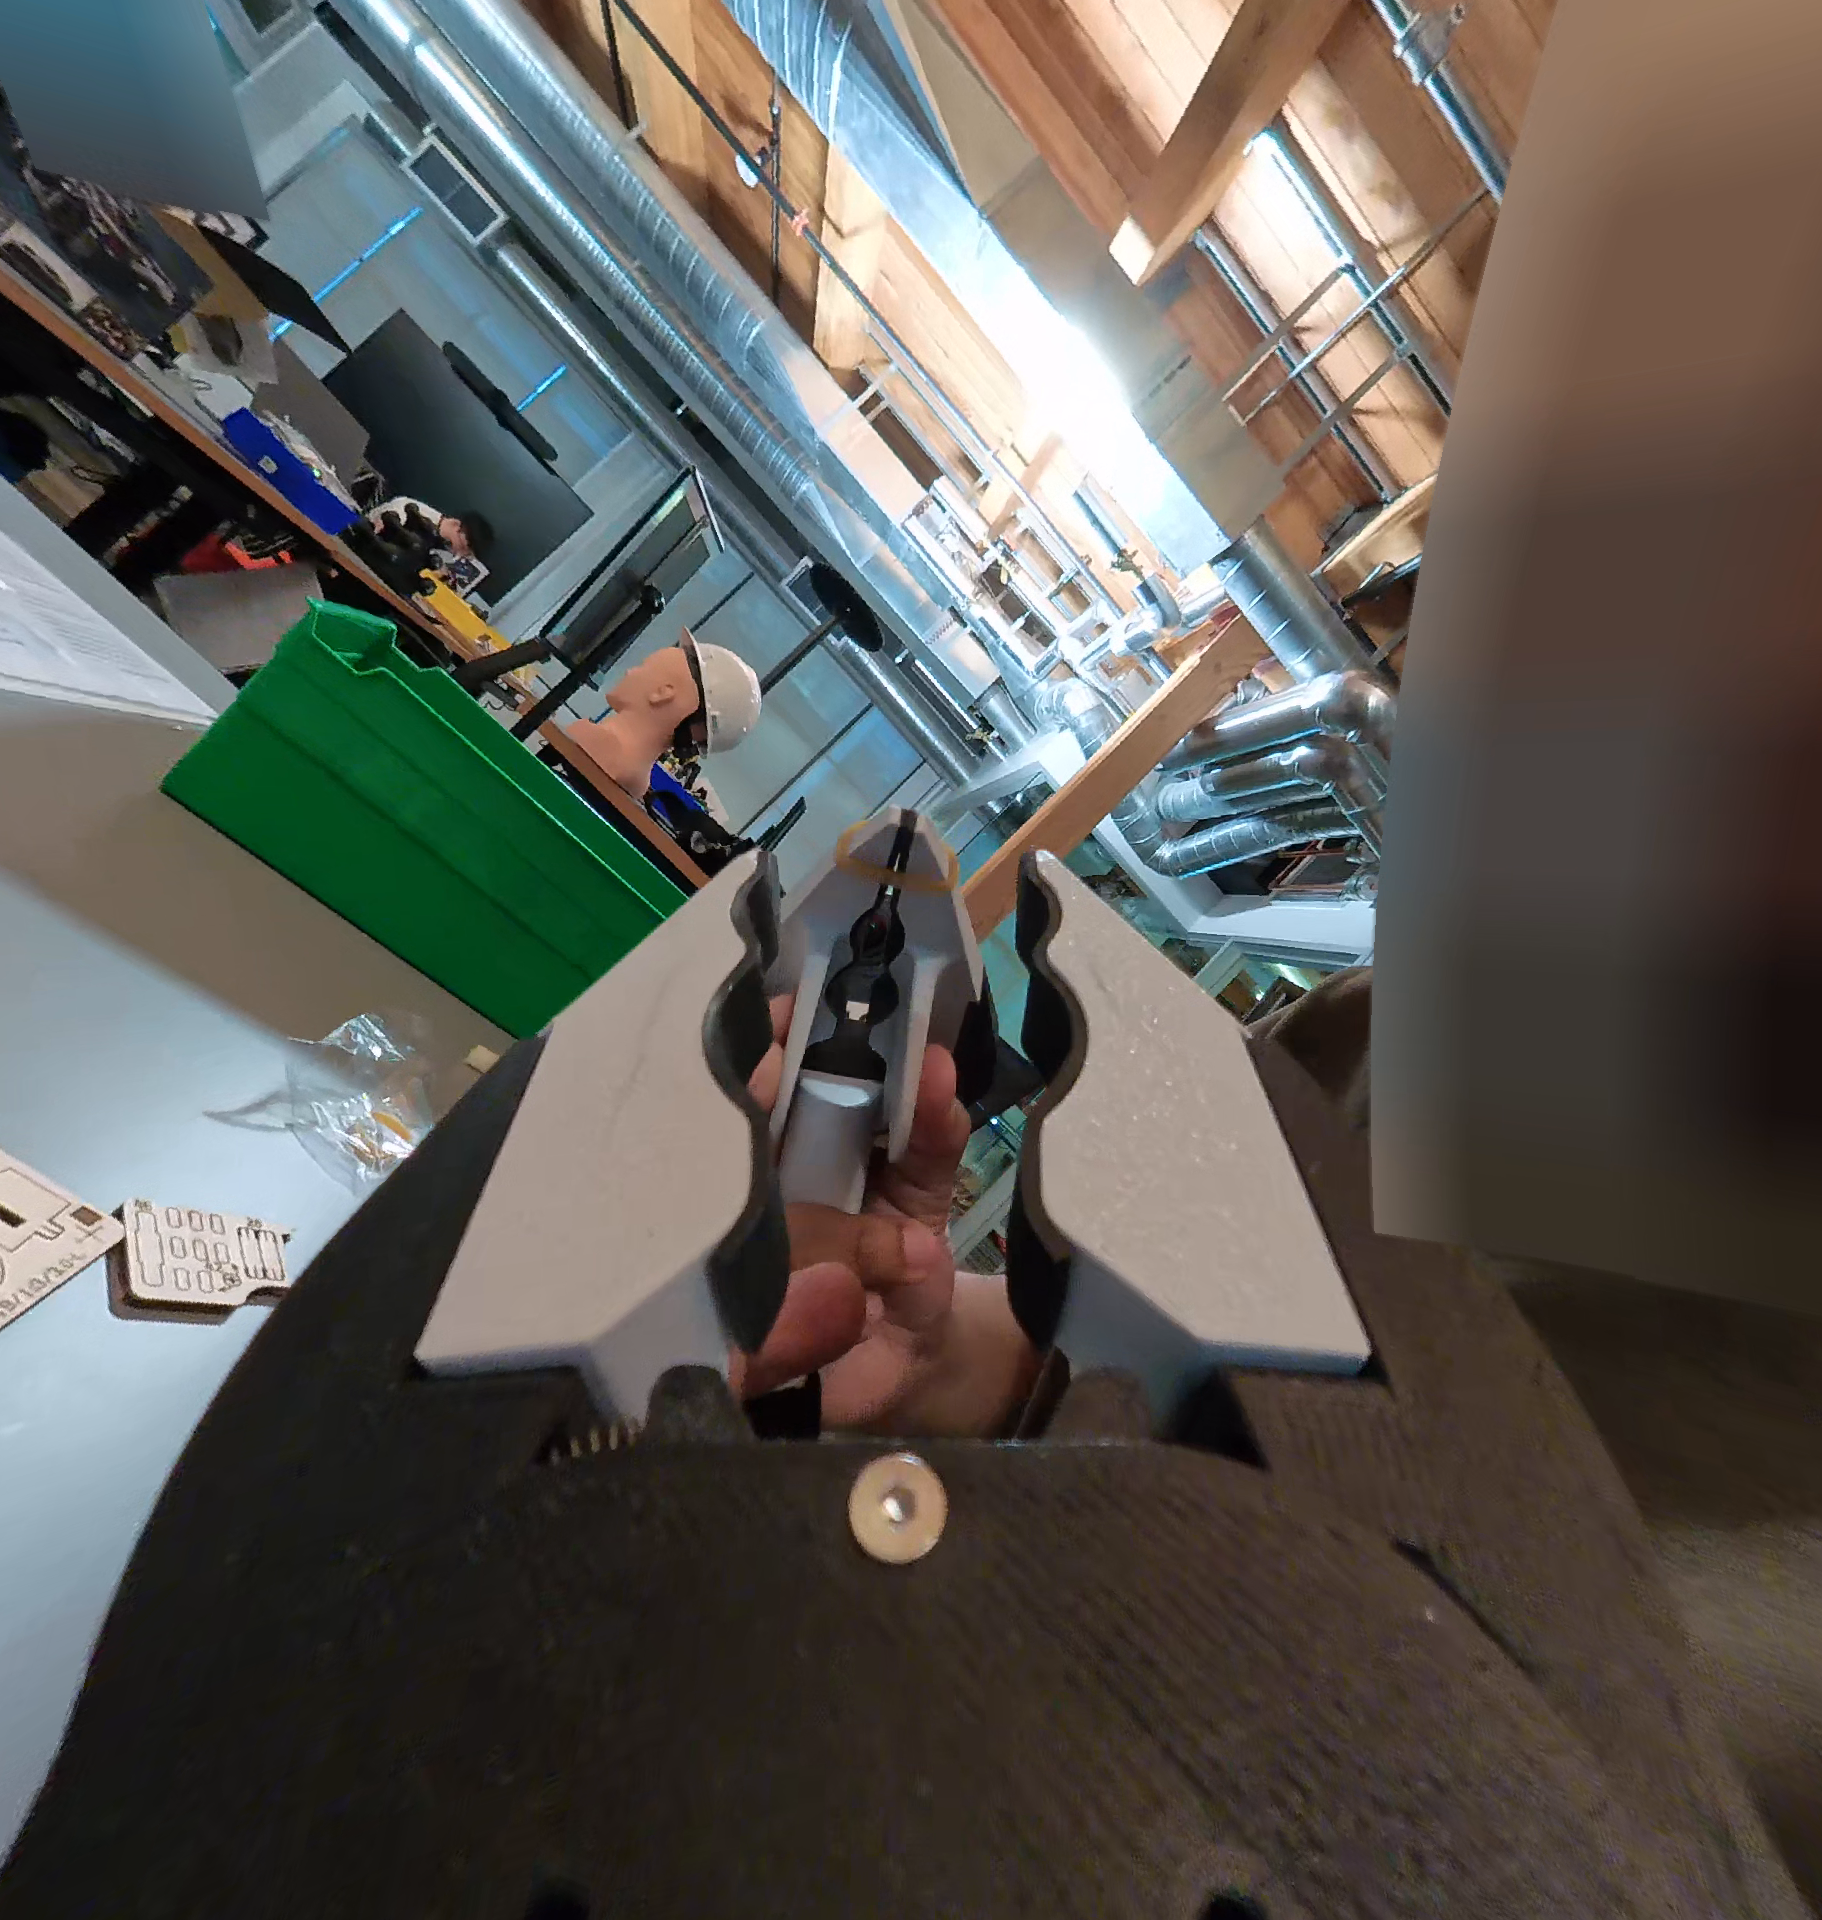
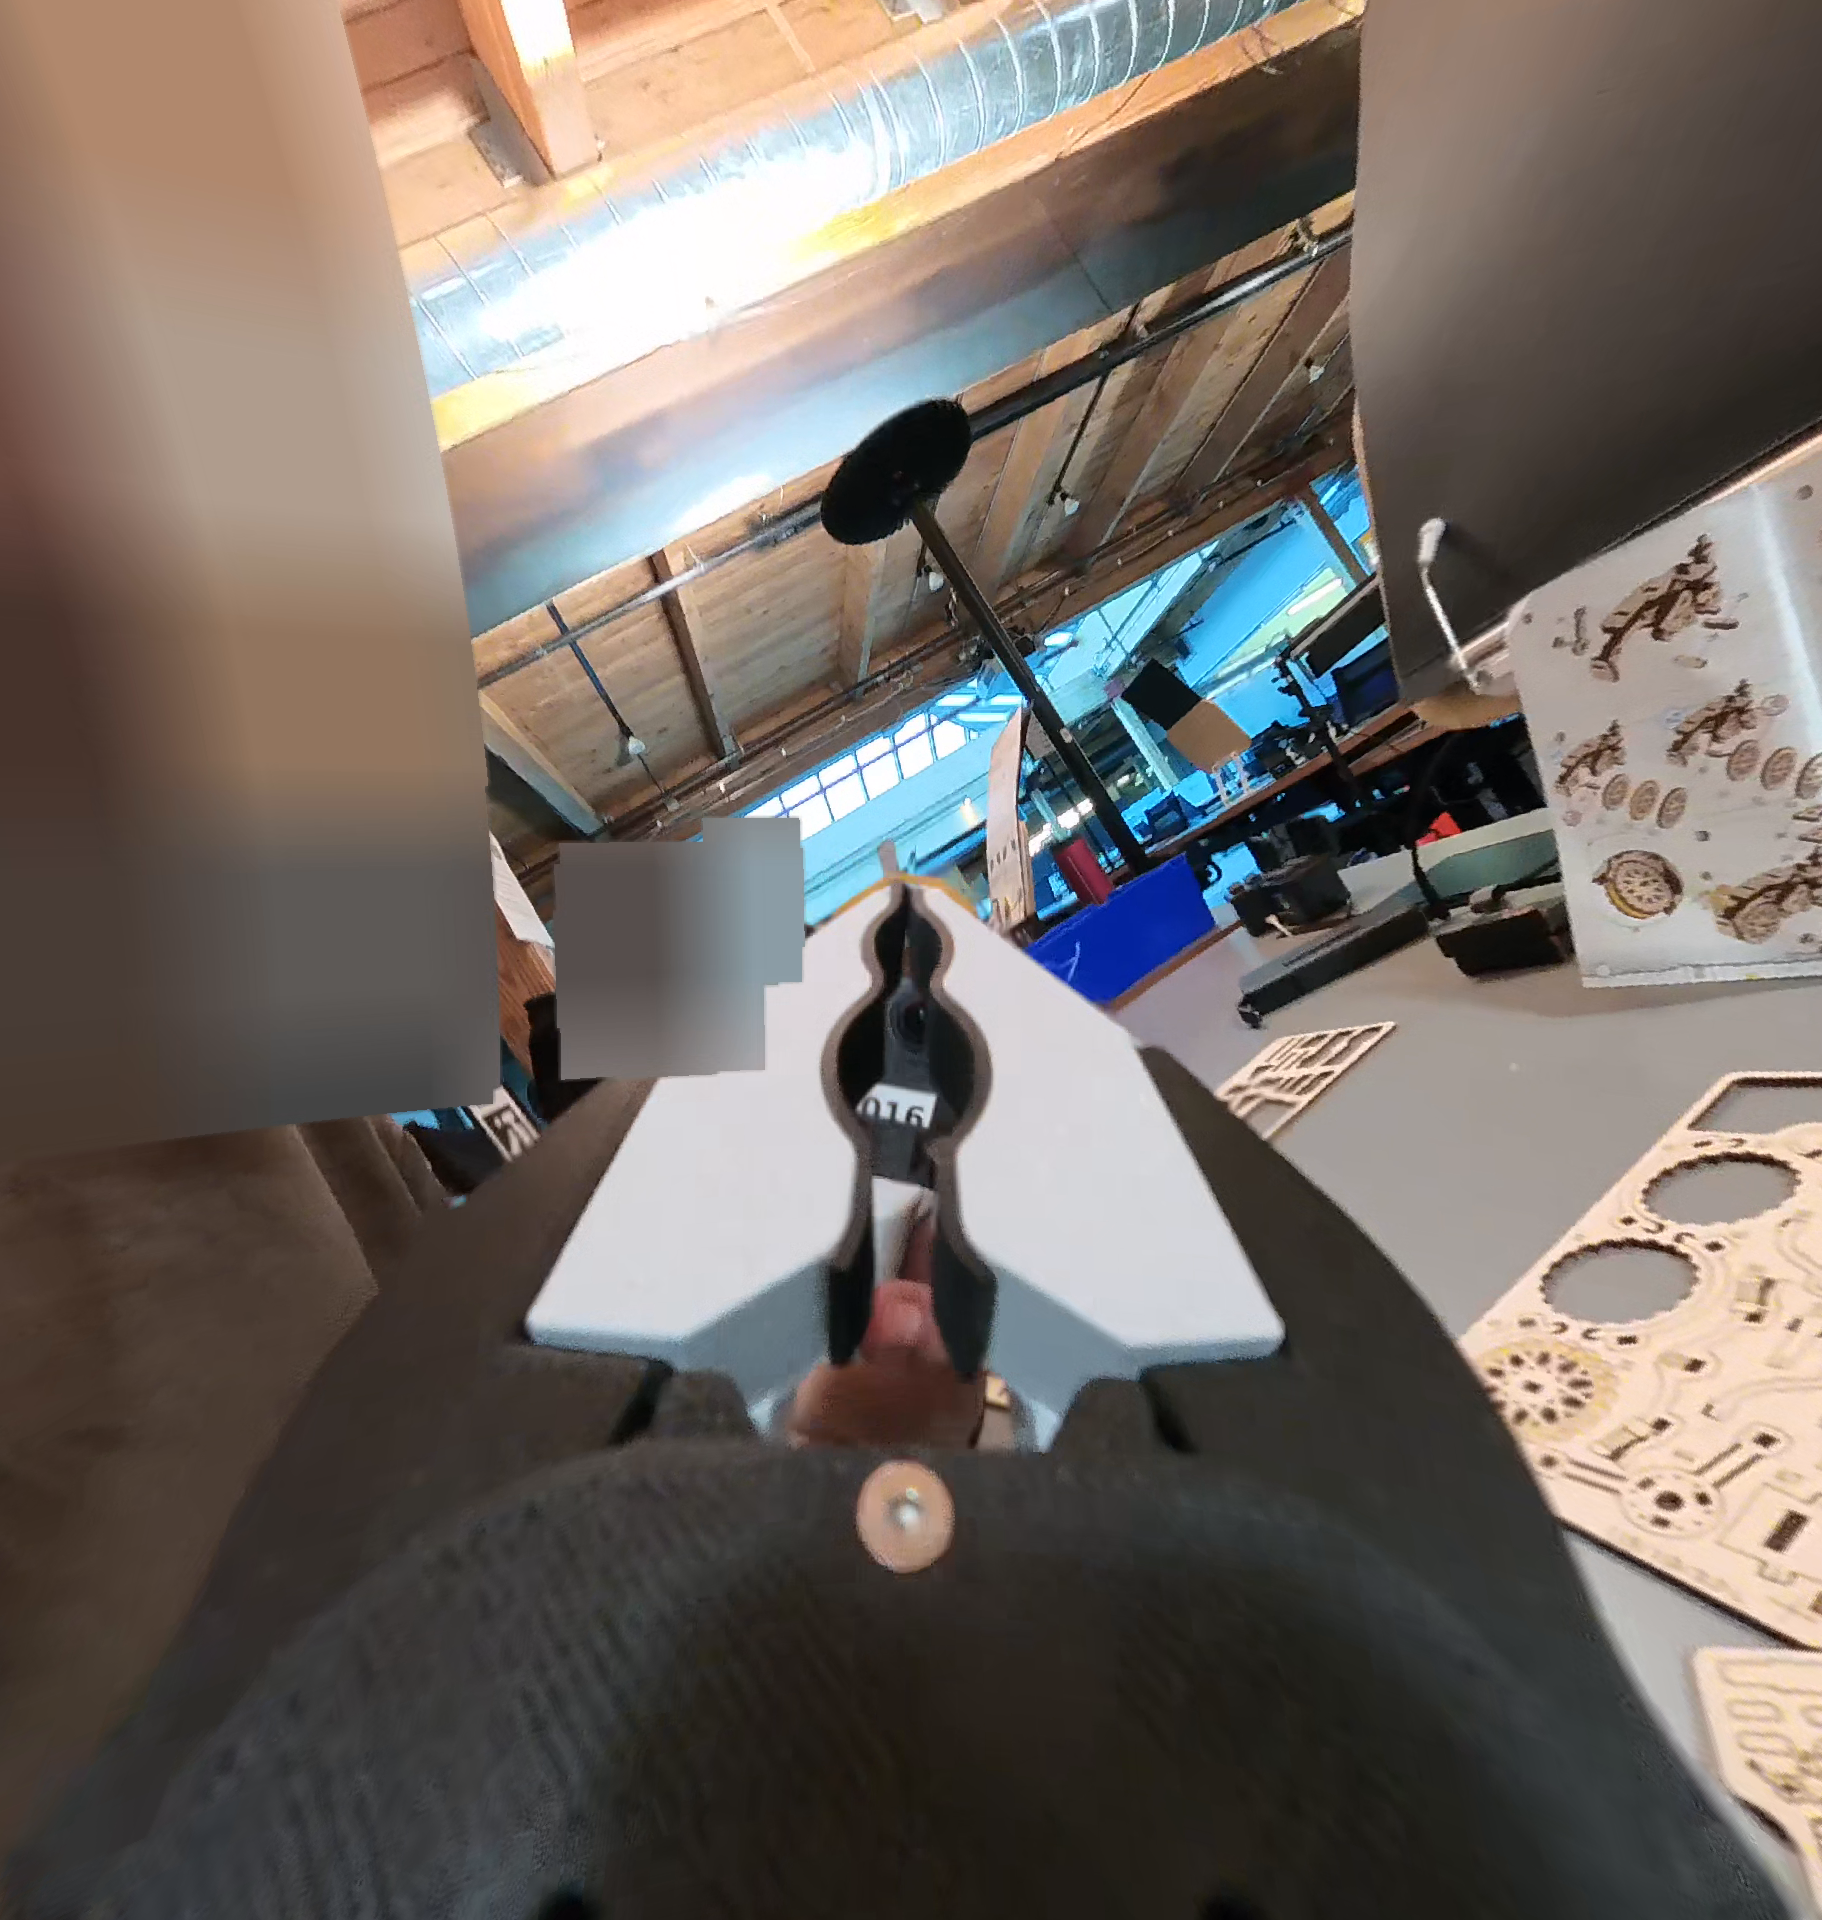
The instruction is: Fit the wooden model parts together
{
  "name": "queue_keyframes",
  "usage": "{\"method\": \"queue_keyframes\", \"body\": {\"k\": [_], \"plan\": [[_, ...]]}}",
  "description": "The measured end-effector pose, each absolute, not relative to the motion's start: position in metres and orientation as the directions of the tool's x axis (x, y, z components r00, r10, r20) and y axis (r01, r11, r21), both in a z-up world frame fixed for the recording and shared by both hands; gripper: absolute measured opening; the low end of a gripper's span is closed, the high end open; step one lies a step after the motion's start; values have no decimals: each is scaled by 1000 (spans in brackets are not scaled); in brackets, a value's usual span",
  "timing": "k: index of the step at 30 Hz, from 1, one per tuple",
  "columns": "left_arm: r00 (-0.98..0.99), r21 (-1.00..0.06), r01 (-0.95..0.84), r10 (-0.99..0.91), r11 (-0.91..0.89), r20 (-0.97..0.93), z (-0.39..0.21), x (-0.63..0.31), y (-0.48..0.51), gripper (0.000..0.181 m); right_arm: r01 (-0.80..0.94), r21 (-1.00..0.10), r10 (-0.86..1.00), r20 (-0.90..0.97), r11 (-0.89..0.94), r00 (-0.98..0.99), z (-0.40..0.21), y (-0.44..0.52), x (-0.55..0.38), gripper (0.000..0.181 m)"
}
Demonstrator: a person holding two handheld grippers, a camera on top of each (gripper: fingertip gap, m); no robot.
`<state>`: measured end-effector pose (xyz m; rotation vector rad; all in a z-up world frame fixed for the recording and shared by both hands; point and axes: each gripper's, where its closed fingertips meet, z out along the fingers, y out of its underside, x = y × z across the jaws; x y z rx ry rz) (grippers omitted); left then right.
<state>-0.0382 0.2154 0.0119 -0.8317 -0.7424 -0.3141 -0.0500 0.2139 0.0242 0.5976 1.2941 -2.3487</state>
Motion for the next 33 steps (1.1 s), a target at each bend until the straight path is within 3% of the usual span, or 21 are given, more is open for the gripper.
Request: {"method": "queue_keyframes", "body": {"k": [9,15,33], "plan": [[725,-648,614,2,451,688,1,-28,208,40,473,-843,-192,-436,-255,-880,6,199,-30,0],[789,-802,537,181,262,588,-30,-22,205,30,451,-885,-214,-420,-120,-882,-13,197,-26,0],[799,-807,540,154,240,581,-32,-17,209,18,454,-891,-247,-441,6,-863,-31,192,-16,0]]}}
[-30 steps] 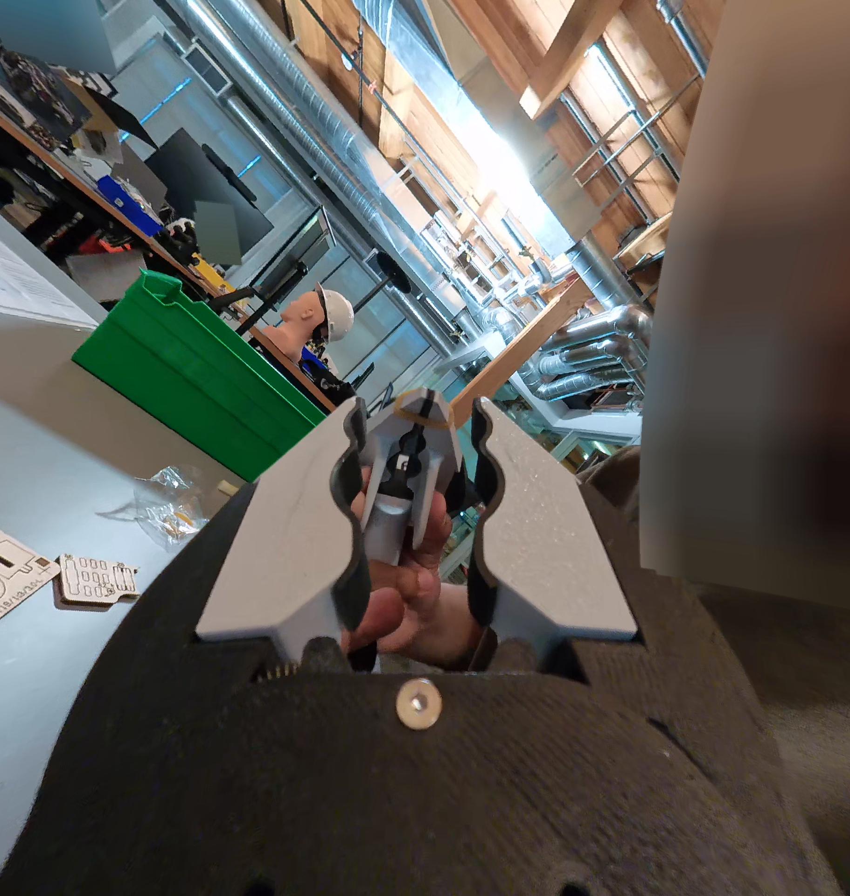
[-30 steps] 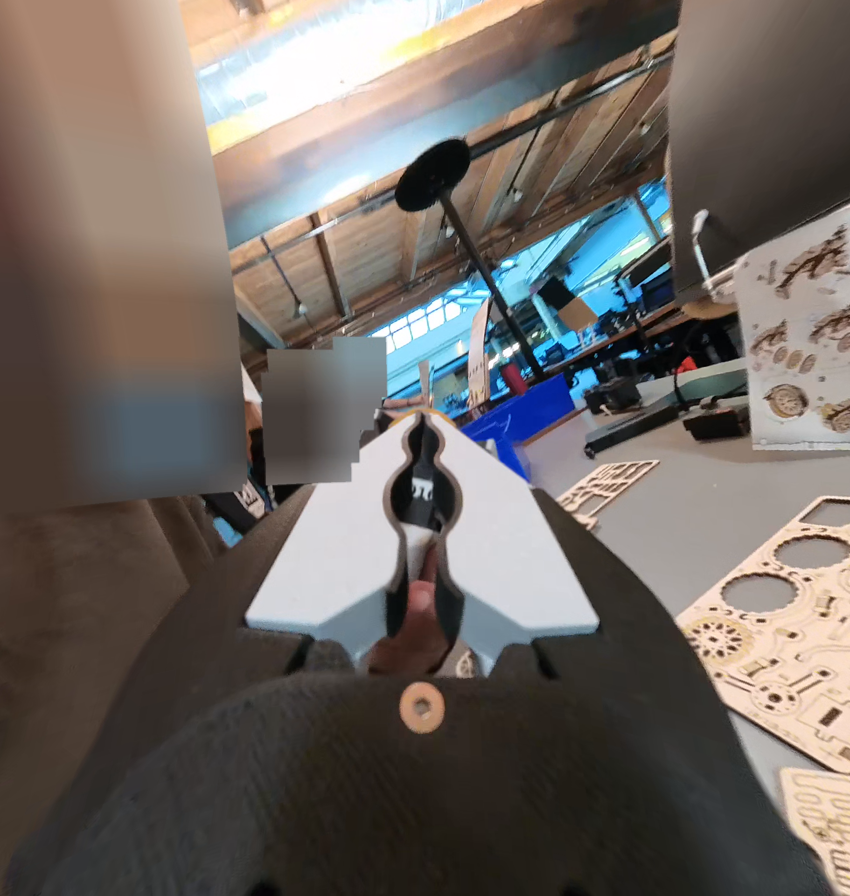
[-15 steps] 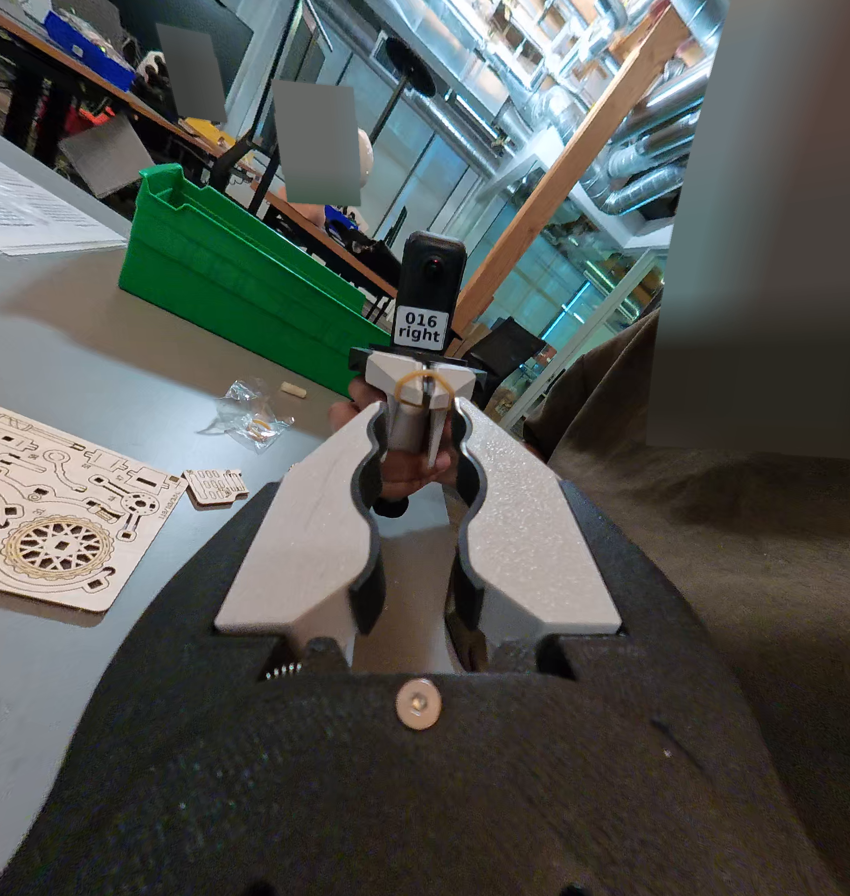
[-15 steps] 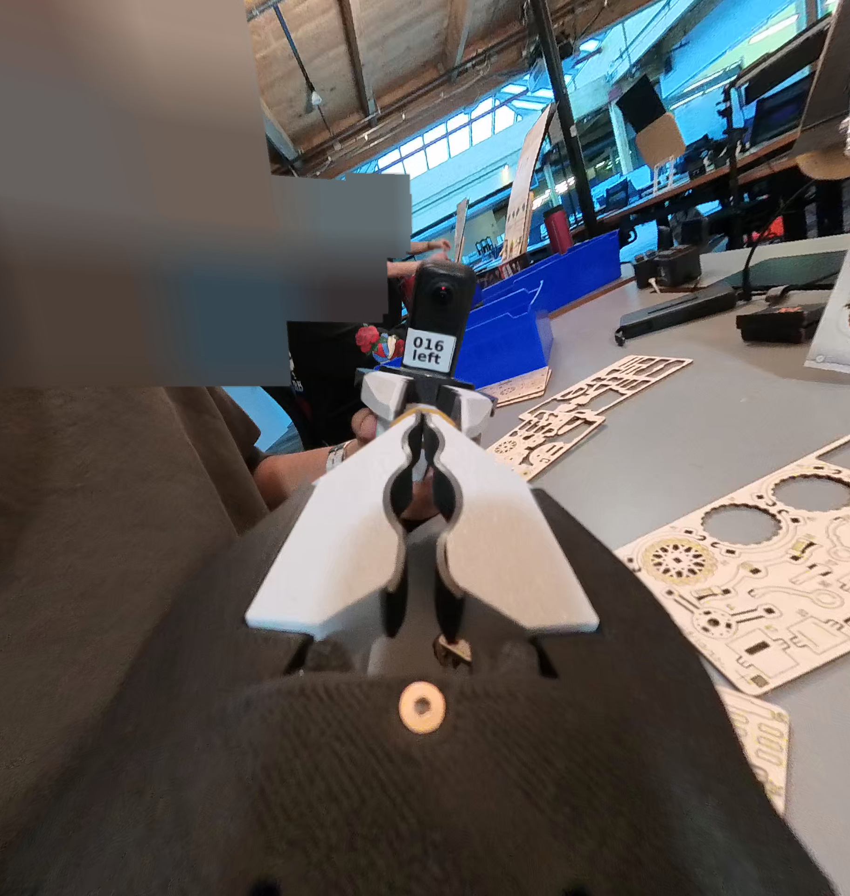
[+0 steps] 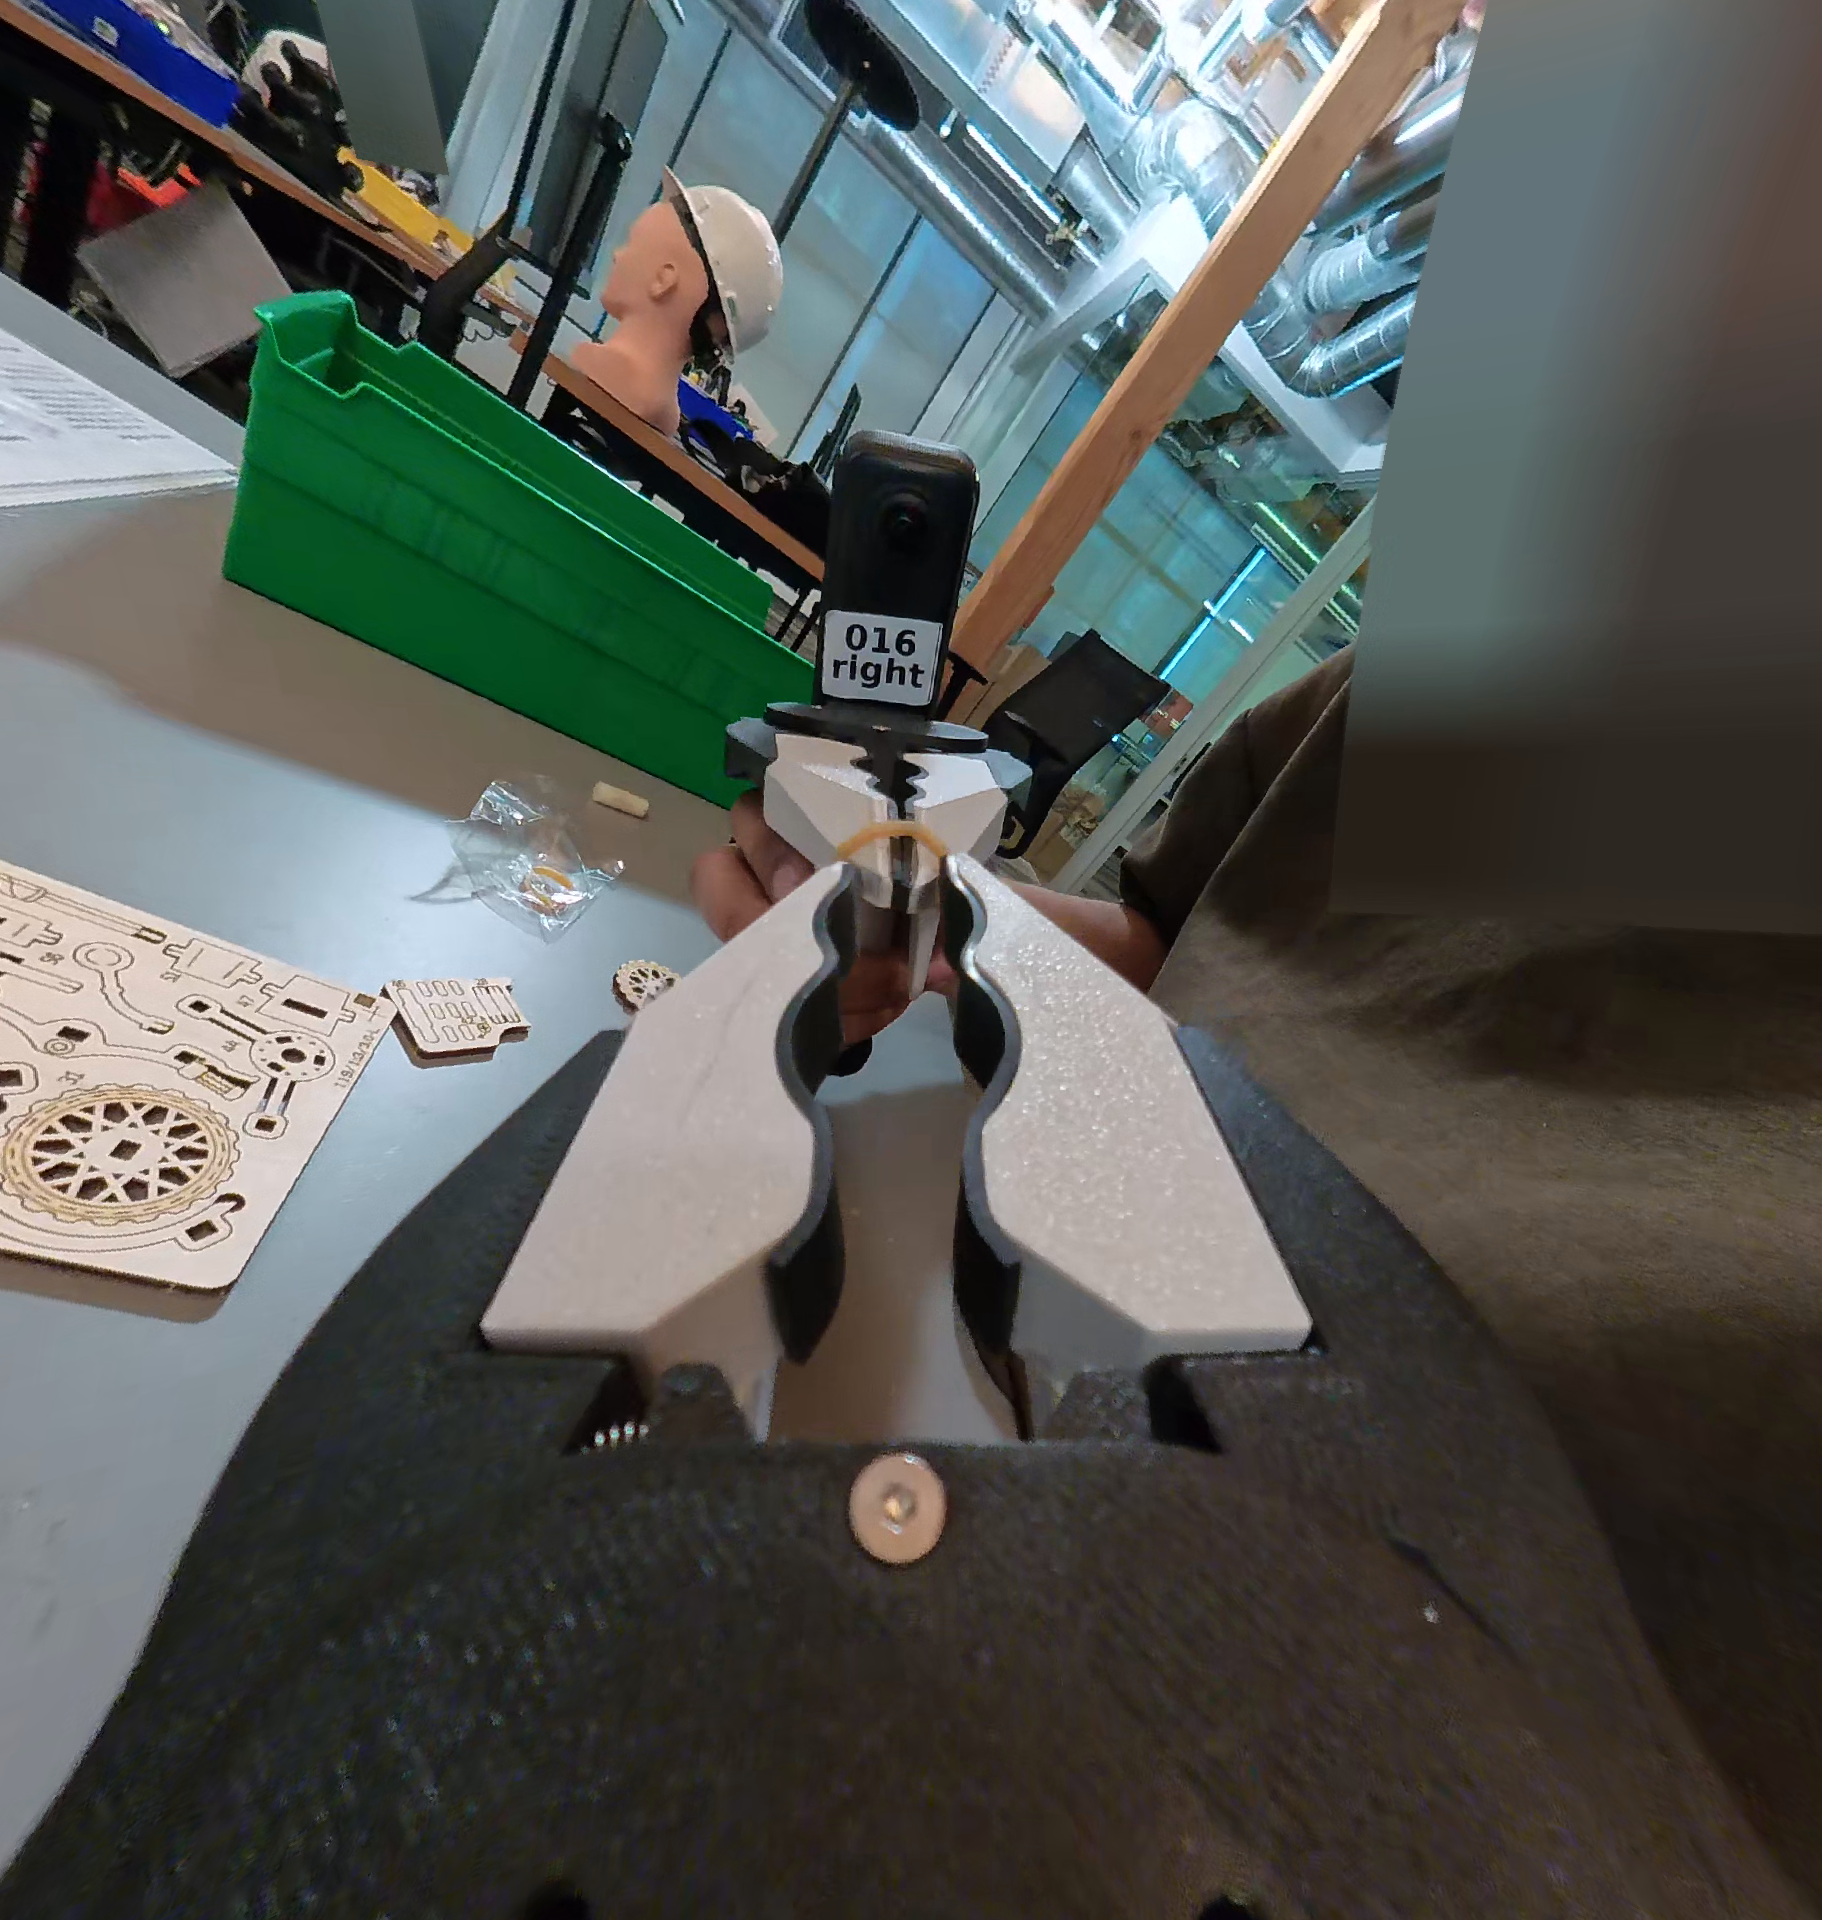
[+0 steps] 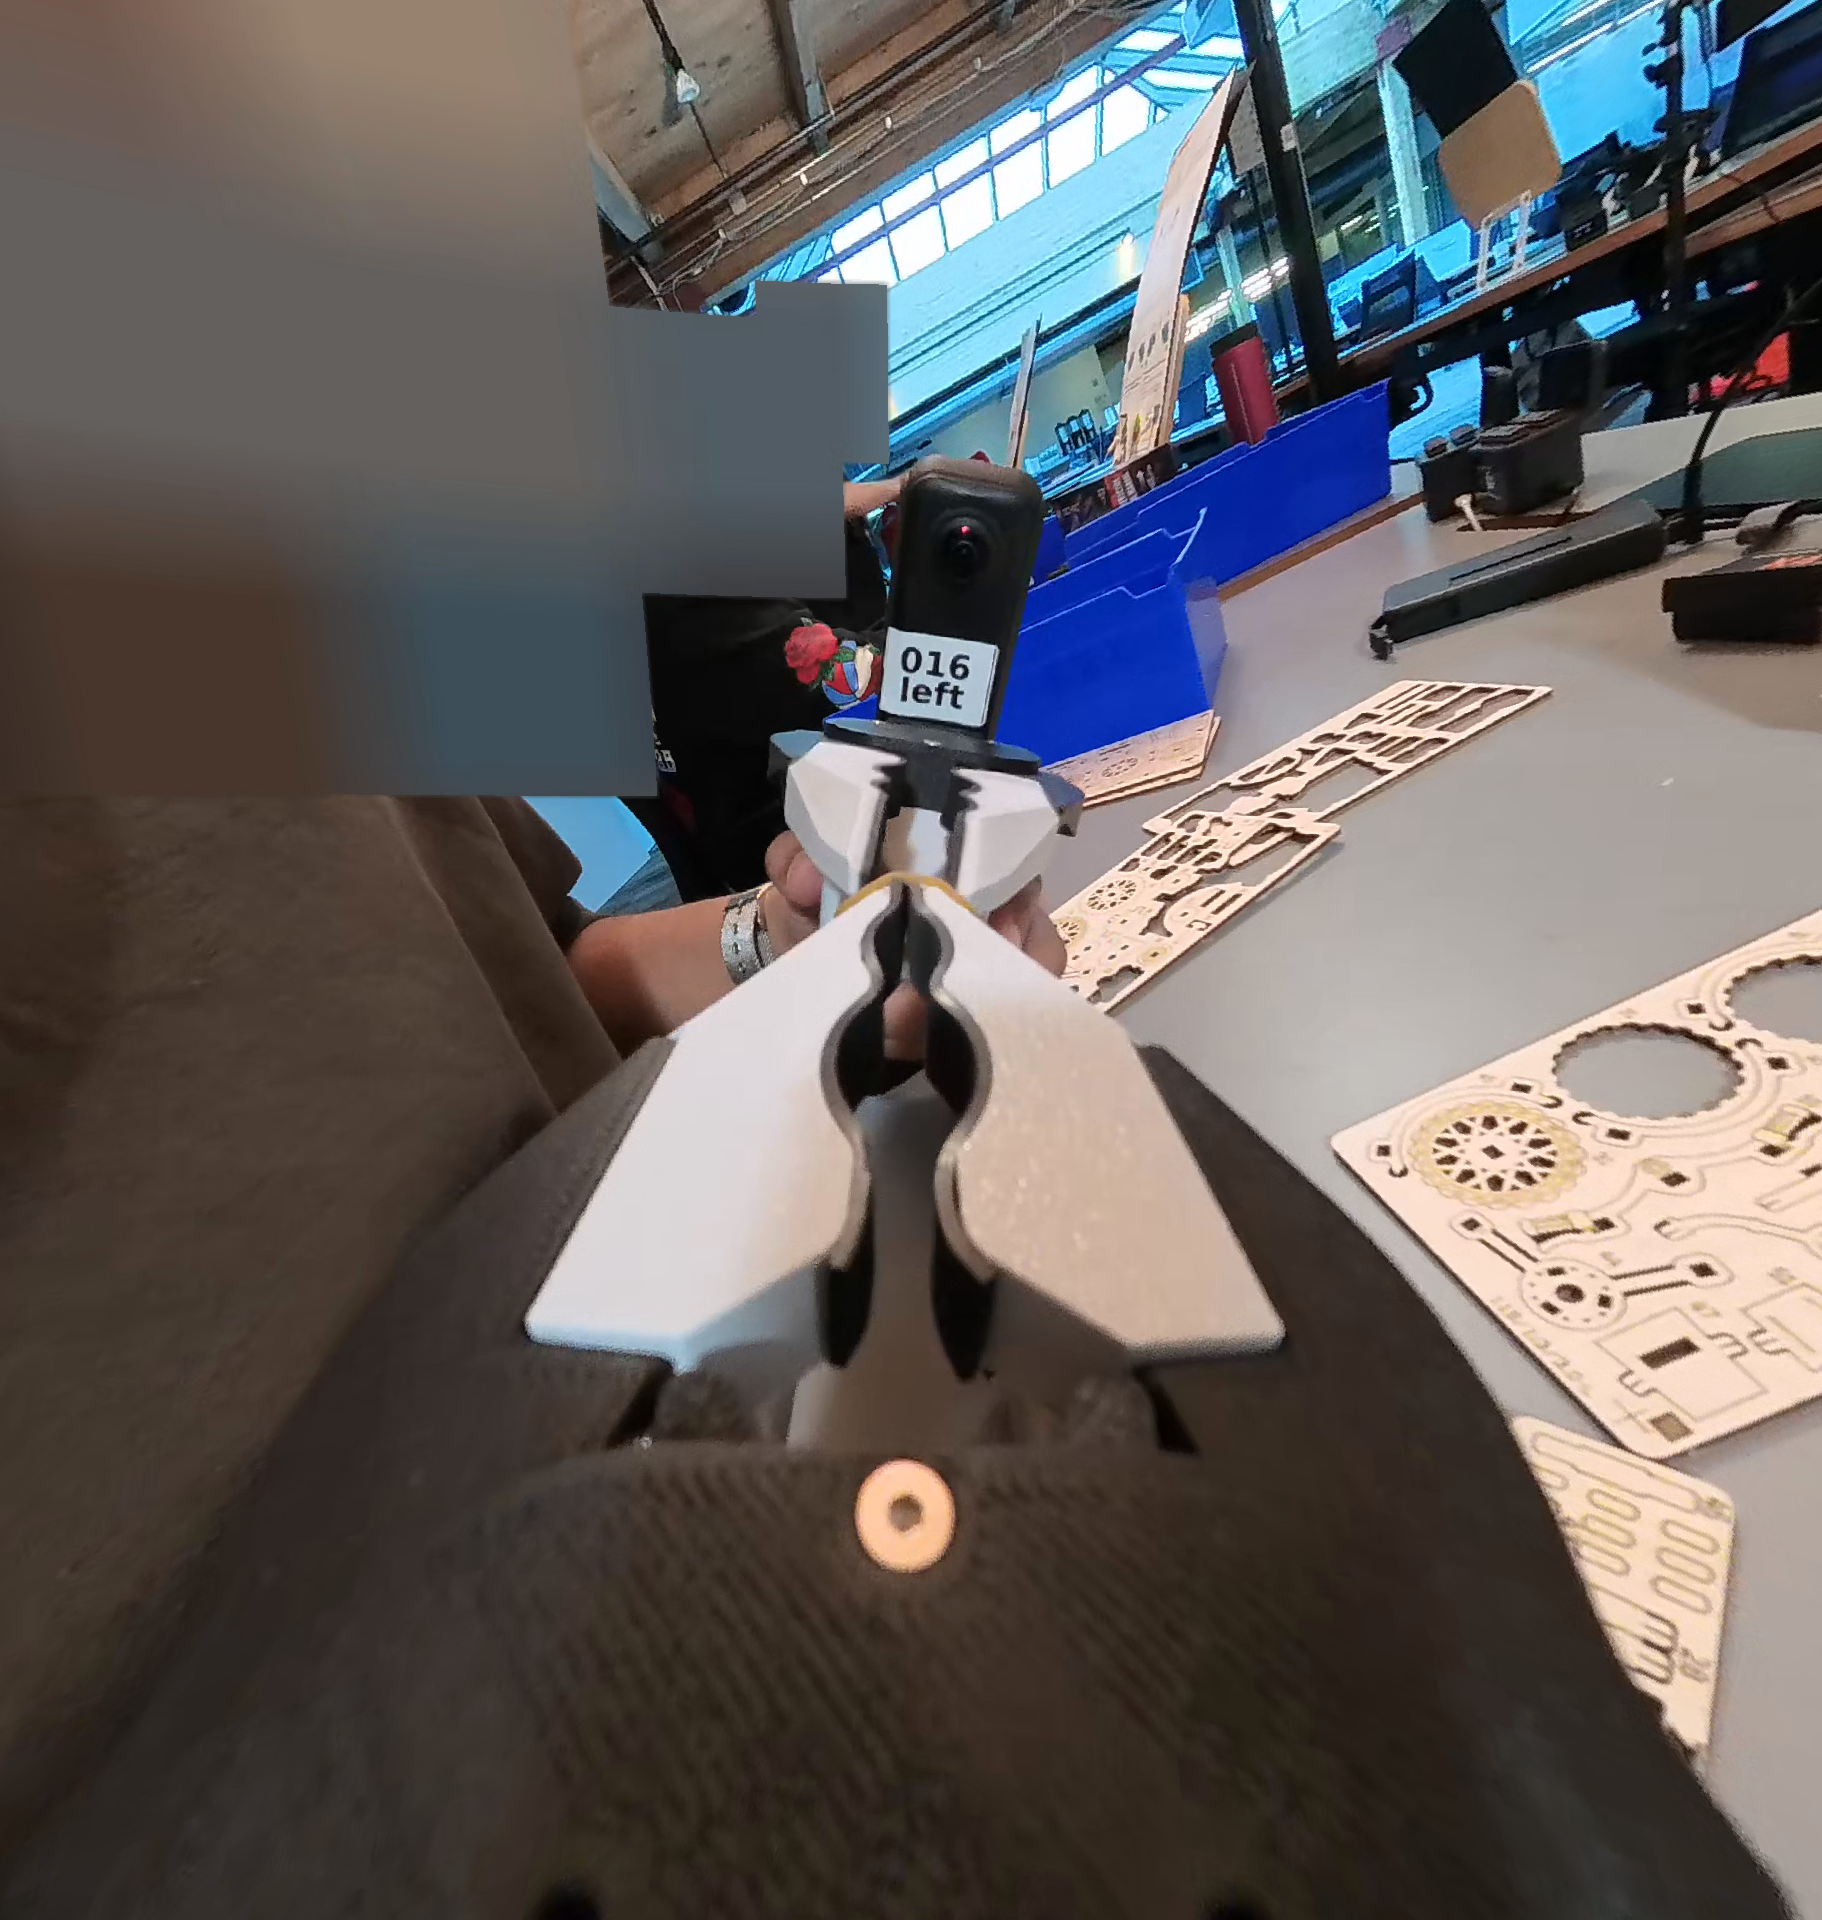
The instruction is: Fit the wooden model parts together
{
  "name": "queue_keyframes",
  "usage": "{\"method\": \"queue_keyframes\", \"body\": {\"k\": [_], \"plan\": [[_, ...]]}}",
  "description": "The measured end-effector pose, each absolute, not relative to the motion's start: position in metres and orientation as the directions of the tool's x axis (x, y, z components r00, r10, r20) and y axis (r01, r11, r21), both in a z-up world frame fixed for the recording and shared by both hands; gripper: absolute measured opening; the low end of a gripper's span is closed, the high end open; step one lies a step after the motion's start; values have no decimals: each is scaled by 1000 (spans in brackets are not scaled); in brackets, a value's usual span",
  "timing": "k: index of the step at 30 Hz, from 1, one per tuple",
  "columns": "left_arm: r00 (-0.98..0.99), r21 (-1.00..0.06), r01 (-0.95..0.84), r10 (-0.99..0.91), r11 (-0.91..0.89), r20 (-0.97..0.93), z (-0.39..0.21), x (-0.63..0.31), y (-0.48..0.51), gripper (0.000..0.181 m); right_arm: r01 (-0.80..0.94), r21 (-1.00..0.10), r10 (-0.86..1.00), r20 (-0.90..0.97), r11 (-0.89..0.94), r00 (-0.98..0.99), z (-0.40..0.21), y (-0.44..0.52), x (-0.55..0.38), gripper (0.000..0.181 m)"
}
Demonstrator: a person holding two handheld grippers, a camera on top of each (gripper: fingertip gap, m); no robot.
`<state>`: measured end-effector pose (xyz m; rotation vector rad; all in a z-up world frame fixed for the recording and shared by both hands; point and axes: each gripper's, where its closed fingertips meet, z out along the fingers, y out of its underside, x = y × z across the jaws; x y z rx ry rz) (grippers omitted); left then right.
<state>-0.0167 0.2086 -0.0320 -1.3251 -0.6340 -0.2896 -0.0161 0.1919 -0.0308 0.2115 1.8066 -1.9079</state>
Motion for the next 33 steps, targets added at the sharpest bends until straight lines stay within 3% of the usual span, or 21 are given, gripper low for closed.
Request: {"method": "queue_keyframes", "body": {"k": [23,26,33], "plan": [[774,-788,583,161,195,612,-36,-13,216,28,460,-887,-249,-453,33,-856,-33,190,-9,0],[774,-789,596,157,148,614,-43,-8,225,39,402,-910,-251,-414,100,-875,-43,184,2,0],[783,-803,573,180,163,596,-43,-12,224,39,379,-920,-211,-392,99,-896,-47,180,-1,0]]}}
